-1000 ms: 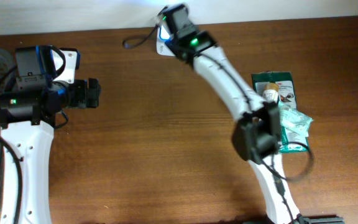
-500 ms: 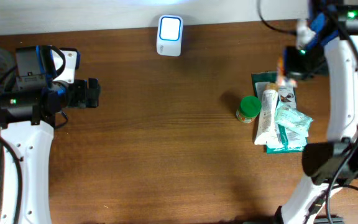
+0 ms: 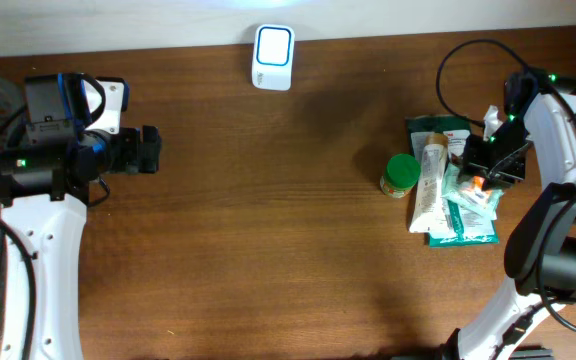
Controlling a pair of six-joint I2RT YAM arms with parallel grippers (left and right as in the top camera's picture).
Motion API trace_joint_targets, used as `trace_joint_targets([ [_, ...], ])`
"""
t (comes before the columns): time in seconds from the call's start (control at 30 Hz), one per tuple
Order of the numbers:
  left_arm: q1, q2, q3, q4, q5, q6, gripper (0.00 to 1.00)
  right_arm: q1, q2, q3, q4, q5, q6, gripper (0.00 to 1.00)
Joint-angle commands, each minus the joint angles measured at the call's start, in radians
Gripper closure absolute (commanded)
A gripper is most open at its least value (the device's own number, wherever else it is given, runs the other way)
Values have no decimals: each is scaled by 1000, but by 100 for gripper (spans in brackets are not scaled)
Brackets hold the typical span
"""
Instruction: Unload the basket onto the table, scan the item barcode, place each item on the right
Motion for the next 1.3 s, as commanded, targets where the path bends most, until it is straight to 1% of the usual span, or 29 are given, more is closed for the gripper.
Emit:
trace_joint_targets([
  [0.0, 4, -2, 8, 1, -3, 16, 1, 5, -18, 27, -8, -48, -31, 34],
  [0.03, 4, -2, 8, 1, -3, 16, 1, 5, -28, 46, -18, -62, -34, 28],
  [0.07, 4, -2, 8, 1, -3, 16, 1, 5, -51, 78, -34, -74, -42, 23],
  [0.13, 4, -2, 8, 1, -3, 16, 1, 5, -101, 131, -59, -97, -63, 20],
  [0.27, 4, -2, 8, 1, -3, 16, 1, 6, -256, 210, -84, -133, -68, 17],
  [0.43, 4, -2, 8, 1, -3, 16, 1, 24, -480, 213, -86, -151, -138, 16],
  [0.5, 4, -2, 8, 1, -3, 16, 1, 26, -541, 213, -79, -151, -137, 8],
  [0.53, 4, -2, 8, 1, -3, 16, 1, 25, -565, 213, -81, -151, -137, 2],
  [0.67, 4, -2, 8, 1, -3, 16, 1, 25, -584, 213, -82, -151, -137, 2],
  [1.1, 4, -2, 8, 1, -3, 16, 1, 26, -533, 212, -82, -151, -137, 2],
  [1.27, 4, -2, 8, 1, -3, 16, 1, 45, -573, 212, -82, -150, -137, 1],
])
